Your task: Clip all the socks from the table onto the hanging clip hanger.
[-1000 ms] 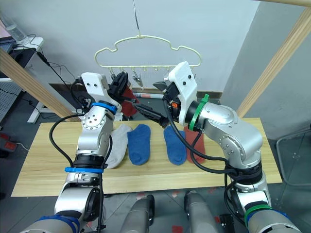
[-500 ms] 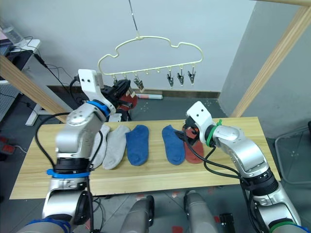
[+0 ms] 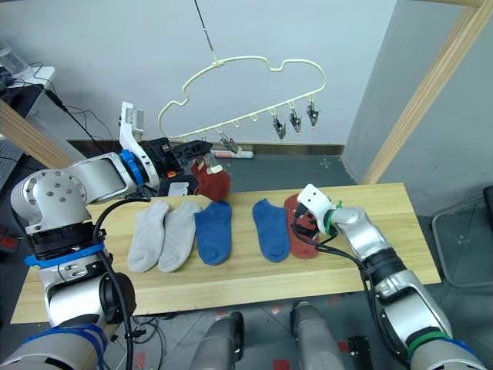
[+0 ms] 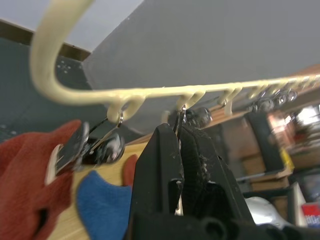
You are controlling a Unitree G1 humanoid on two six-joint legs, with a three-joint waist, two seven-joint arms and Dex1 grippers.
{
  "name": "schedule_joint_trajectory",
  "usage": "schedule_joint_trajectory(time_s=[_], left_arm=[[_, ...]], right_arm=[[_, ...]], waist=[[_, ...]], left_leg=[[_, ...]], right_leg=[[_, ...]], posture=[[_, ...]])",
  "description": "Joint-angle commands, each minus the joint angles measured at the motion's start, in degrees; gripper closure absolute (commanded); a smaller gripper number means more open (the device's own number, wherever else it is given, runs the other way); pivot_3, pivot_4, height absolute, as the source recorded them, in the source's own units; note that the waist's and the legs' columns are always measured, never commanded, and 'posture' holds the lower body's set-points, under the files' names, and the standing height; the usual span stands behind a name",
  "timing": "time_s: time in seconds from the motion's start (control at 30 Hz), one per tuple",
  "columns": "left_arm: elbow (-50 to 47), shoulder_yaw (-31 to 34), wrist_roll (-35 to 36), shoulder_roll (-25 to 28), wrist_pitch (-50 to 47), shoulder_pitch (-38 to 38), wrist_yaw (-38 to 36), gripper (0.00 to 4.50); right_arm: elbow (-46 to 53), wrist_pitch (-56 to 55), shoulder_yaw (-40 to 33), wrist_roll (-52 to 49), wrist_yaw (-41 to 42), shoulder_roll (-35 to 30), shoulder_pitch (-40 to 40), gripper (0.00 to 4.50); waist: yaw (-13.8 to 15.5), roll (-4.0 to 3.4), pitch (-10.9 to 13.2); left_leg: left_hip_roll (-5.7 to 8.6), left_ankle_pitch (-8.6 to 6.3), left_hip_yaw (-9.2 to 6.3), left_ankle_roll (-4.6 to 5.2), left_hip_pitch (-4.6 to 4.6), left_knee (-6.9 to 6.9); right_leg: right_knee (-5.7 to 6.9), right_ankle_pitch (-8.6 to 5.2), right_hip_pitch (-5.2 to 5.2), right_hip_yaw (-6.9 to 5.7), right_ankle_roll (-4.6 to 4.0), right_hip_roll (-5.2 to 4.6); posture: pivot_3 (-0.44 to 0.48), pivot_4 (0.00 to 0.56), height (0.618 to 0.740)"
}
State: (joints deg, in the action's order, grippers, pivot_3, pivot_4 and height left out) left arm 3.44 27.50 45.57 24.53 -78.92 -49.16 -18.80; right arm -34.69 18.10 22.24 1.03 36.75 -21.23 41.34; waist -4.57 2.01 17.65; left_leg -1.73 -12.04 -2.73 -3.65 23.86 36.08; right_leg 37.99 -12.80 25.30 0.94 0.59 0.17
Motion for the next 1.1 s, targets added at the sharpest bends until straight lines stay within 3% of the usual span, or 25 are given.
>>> schedule_joint_trajectory(time_s=[0.03, 0.2, 0.27, 0.67, 0.9, 1.1], left_arm=[[-0.4, 0.3, 0.6, -0.2, -3.3, 0.6, 1.7, 4.47], [-1.1, 1.6, 1.4, -0.9, -4.6, 1.0, 3.4, 4.47], [-1.3, 1.9, 1.6, -0.8, -4.9, 1.0, 3.6, 4.50], [-2.2, 2.1, 3.0, -1.3, -5.1, 2.0, 4.5, 4.50], [-0.5, 4.8, 4.0, -2.3, -6.1, 0.9, 6.3, 4.50], [2.0, 9.4, 4.8, -4.2, -7.9, -1.8, 9.8, 4.50]], right_arm=[[-6.5, -4.7, -0.5, 2.3, 1.1, 0.9, 1.9, 0.00], [-10.4, -5.7, 0.2, 4.3, 5.3, 1.9, 2.8, 0.00], [-10.7, -6.2, 0.8, 5.6, 6.3, 1.4, 2.2, 0.39], [1.9, -2.0, -1.6, 6.1, 9.4, -3.1, -4.9, 4.48], [30.3, -4.3, -4.5, 6.6, 8.4, -10.6, -13.3, 4.48], [49.5, -4.7, -5.0, 6.2, 6.4, -9.2, -17.5, 4.48]], waist=[[0.1, 0.00, 0.0], [0.1, 0.00, 0.0], [0.1, 0.00, 0.0], [1.0, 0.00, 0.0], [1.0, -0.02, 0.0], [1.1, -0.03, 0.0]], left_leg=[[0.05, 0.00, 0.03, 0.00, 0.00, 0.00], [0.05, 0.01, 0.03, -0.02, -0.08, 0.01], [0.03, 0.01, 0.02, -0.02, -0.13, 0.01], [0.09, 0.01, 0.03, -0.03, -0.20, 0.02], [0.07, 0.00, 0.07, -0.04, -0.12, 0.01], [0.04, 0.02, 0.00, -0.07, -0.14, 0.00]], right_leg=[[0.01, 0.00, 0.00, 0.02, 0.00, -0.06], [0.05, 0.01, -0.06, 0.02, 0.01, -0.11], [0.08, 0.01, -0.08, 0.02, 0.01, -0.09], [0.07, 0.01, -0.19, 0.03, 0.01, -0.14], [0.04, 0.00, -0.10, 0.06, 0.02, -0.15], [0.07, 0.00, -0.08, 0.00, 0.02, -0.08]], posture=[[-0.048, 0.319, 0.740], [-0.044, 0.320, 0.740], [-0.036, 0.323, 0.740], [-0.035, 0.323, 0.740], [-0.026, 0.321, 0.740], [-0.034, 0.315, 0.740]])
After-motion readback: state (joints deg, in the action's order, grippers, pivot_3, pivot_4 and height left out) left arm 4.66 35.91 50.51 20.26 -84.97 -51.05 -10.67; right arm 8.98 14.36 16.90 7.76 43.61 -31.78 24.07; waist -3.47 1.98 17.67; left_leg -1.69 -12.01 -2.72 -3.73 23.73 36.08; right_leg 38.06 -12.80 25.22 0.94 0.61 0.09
